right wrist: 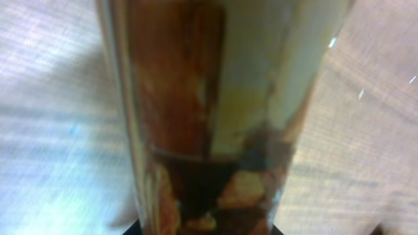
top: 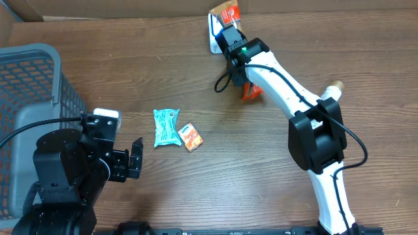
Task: Scan the item barcode
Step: 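Carry the pasta package right and lay it down beside the tube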
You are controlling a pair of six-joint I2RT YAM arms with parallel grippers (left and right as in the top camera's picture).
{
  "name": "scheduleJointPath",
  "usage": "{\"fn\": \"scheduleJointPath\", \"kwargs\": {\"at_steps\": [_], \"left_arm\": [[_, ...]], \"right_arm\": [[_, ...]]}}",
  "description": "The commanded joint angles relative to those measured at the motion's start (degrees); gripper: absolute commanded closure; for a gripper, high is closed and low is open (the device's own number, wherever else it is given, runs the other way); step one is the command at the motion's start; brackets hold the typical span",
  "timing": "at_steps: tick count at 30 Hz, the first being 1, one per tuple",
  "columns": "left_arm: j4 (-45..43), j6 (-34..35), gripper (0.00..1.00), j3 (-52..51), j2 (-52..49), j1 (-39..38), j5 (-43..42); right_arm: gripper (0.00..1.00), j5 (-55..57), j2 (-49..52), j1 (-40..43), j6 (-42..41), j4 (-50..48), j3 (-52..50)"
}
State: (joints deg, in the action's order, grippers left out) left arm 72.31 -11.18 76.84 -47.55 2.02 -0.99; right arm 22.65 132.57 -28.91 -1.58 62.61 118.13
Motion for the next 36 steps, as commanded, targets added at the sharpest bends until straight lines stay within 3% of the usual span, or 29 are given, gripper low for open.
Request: {"fn": "scheduleJointPath", "kwargs": {"at_steps": [1, 7, 14, 20, 28, 36], "left_arm": [[-0.09, -1.29, 0.0, 0.13, -0.02, 0.22, 0.52], [-0.11, -1.29, 0.0, 0.13, -0.02, 0.22, 0.52], [-0.09, -1.29, 0.0, 0.13, -0.02, 0.22, 0.52], [-0.09, -1.29, 0.0, 0.13, -0.02, 0.22, 0.52], [-0.11, -1.29, 0.0, 0.13, -0.02, 0.22, 0.52], [-0.09, -1.29, 0.0, 0.13, -0.02, 0.22, 0.52]], "right_arm": [[0.97, -3.93, -14.14, 0.17, -6.38, 2.75, 6.05], [0.96, -14.34, -26.14, 5.11, -19.69, 16.98, 6.4], [0.96, -17.59, -27.98, 14.75, -29.53, 29.27, 4.59], [0.96, -18.6, -27.76, 20.65, -29.53, 23.32, -6.95], [0.96, -20.87, -27.76, 21.9, -29.53, 4.09, -30.27], [0.95, -20.15, -27.76, 23.54, -29.51, -0.33, -39.15]]}}
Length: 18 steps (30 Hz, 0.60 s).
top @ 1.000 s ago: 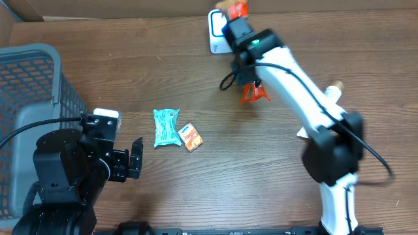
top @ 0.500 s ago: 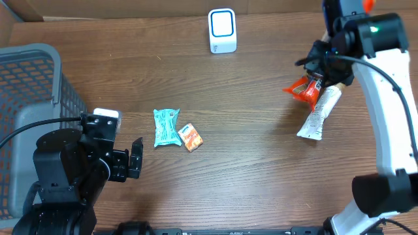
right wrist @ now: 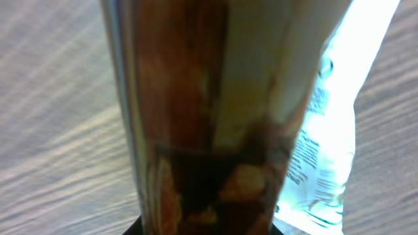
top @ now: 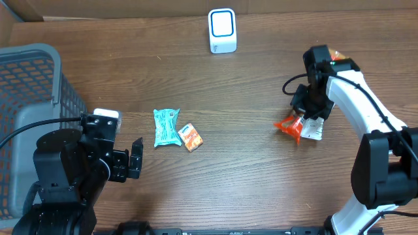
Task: Scan the item barcode
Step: 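Carry the pasta package right and lay it down beside the tube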
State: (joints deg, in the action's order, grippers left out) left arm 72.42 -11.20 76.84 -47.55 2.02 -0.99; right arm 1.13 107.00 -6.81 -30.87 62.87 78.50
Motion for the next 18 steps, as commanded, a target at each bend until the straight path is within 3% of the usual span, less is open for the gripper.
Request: {"fn": "scheduleJointPath", "kwargs": {"at_steps": [1, 6, 8, 10, 12, 18], "left_arm": [[-0.2, -1.27, 0.0, 0.13, -0.02, 0.22, 0.52], [-0.2, -1.27, 0.0, 0.13, -0.02, 0.22, 0.52], [-0.2, -1.27, 0.0, 0.13, -0.02, 0.22, 0.52], [-0.22, -1.27, 0.0, 0.13, -0.02, 0.22, 0.52], [-0.2, -1.27, 0.0, 0.13, -0.02, 0.22, 0.52], [-0.2, -1.27, 0.0, 0.13, -0.02, 0.22, 0.52]], "right_arm": [[0.93, 1.79, -2.19, 2.1, -0.2, -0.22, 0.48], [0.89, 1.68, -2.19, 5.42, 6.47, 0.42, 0.57], [0.78, 0.76, -2.19, 6.25, 9.57, 0.59, 0.79], [0.55, -1.88, -2.21, 6.58, 13.97, 0.92, 1.38], [0.41, -3.93, -2.21, 6.56, 16.52, 2.08, 2.6], [0.32, -5.33, -2.21, 6.56, 17.66, 9.75, 12.37]]}}
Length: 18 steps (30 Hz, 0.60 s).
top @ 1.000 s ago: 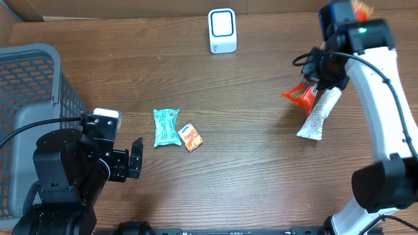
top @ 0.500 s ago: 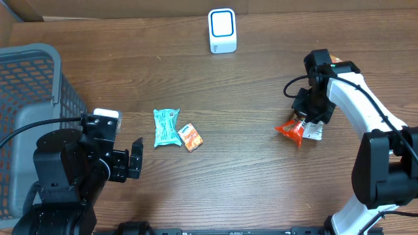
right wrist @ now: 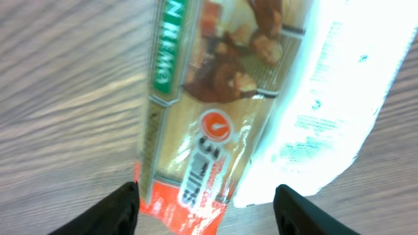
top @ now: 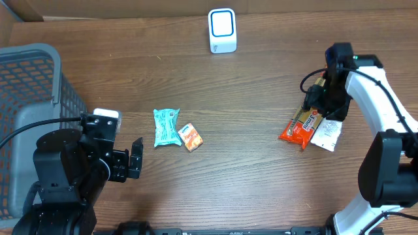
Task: Scan the item barcode
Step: 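Carry the pasta package right and lay it down beside the tube, then move the right gripper to the small orange box and grasp it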
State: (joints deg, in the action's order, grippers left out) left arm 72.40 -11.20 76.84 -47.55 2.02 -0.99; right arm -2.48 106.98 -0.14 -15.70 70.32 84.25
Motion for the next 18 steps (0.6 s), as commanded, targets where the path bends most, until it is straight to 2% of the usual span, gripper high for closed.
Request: {"fn": "scheduleJointPath", "kwargs": {"at_steps": [1, 5, 9, 18], "left_arm": [[-0.2, -1.27, 0.0, 0.13, -0.02, 0.22, 0.52], [-0.2, -1.27, 0.0, 0.13, -0.02, 0.22, 0.52], [-0.2, -1.27, 0.0, 0.13, -0.02, 0.22, 0.52], [-0.17, -1.25, 0.0, 0.13, -0.02, 0.22, 0.52]], "right_arm": [[0.32, -2.34, -2.19, -0.13, 2.51, 3.52, 8.39], [0.32, -11.85, -2.19, -0.72, 4.79, 8.35, 16.04], [0.32, -22.75, -2.16, -4.28, 8.2, 7.93, 17.35], [0.26, -23.08, -1.18, -21.94, 7.19, -3.06, 10.27]]}}
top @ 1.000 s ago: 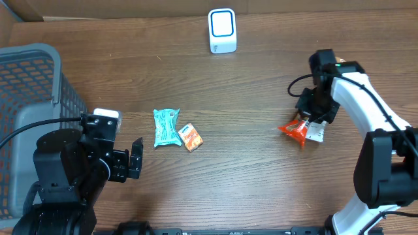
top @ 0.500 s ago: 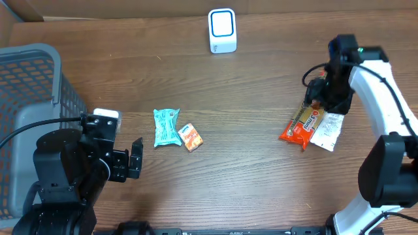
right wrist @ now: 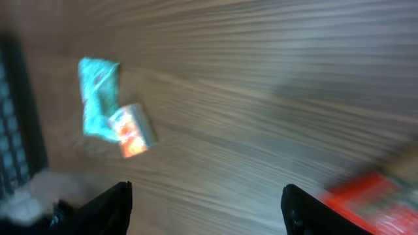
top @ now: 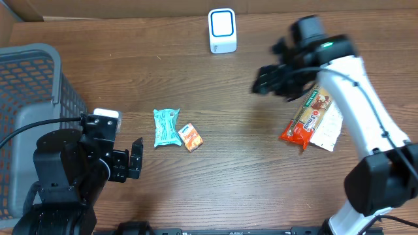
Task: Scan the item barcode
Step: 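Move the right gripper to the small orange box and grasp it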
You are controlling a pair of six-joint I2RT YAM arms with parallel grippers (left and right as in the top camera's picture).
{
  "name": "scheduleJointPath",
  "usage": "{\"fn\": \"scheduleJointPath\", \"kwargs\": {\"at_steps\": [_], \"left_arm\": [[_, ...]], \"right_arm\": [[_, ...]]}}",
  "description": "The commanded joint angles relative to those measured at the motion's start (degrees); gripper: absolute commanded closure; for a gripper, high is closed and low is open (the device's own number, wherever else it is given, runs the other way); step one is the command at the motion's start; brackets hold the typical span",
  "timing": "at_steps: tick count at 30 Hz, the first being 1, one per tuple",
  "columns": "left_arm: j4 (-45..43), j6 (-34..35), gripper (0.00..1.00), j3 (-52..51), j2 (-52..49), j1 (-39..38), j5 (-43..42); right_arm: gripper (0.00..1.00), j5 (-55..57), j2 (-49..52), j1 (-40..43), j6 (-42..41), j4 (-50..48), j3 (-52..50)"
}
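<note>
The white, blue-rimmed scanner point(top: 222, 29) stands at the table's far edge. An orange snack bar point(top: 305, 119) lies flat at the right, beside a white packet point(top: 330, 130). My right gripper point(top: 266, 81) hangs open and empty over the middle of the table, left of the bar. In the right wrist view, blurred, its fingertips point(right wrist: 108, 209) stand wide apart over bare wood. That view shows a teal packet point(right wrist: 96, 98) and a small orange packet point(right wrist: 130, 130) ahead. The same two packets lie left of centre, the teal one point(top: 166, 126) and the orange one point(top: 191, 137). My left gripper point(top: 134, 160) rests open near the front left.
A grey mesh basket point(top: 32, 78) fills the left edge. The red end of the snack bar point(right wrist: 369, 196) shows at the lower right of the right wrist view. A cardboard wall runs along the back of the table.
My right gripper was open right over the snack bar at the right. It is now further left over mid-table, facing the teal and orange packets. The bar lies where it was.
My right gripper held the snack bar in front of the scanner. Then it held it at the right over the white packet. Then it was open, with the bar lying beside that packet. Now it is empty over mid-table. The left arm has stayed still.
</note>
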State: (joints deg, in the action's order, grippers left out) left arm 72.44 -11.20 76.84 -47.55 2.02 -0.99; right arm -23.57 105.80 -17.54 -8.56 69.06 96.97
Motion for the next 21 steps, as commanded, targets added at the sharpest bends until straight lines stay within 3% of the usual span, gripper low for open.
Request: {"fn": "scheduleJointPath", "kwargs": {"at_steps": [1, 10, 15, 21], "left_arm": [[-0.24, -1.27, 0.0, 0.13, -0.02, 0.22, 0.52], [-0.22, -1.27, 0.0, 0.13, -0.02, 0.22, 0.52], [-0.22, -1.27, 0.0, 0.13, -0.02, 0.22, 0.52], [-0.22, -1.27, 0.0, 0.13, -0.02, 0.22, 0.52]], "right_arm": [[0.25, -2.03, 0.42, -6.71, -0.81, -3.93, -3.69], [0.28, -2.01, 3.06, -20.0, -2.14, -23.12, -14.05], [0.38, -2.25, 7.74, -20.87, -2.12, -27.96, -14.36], [0.41, -4.85, 12.98, -21.18, -1.84, -31.3, -14.36]]}}
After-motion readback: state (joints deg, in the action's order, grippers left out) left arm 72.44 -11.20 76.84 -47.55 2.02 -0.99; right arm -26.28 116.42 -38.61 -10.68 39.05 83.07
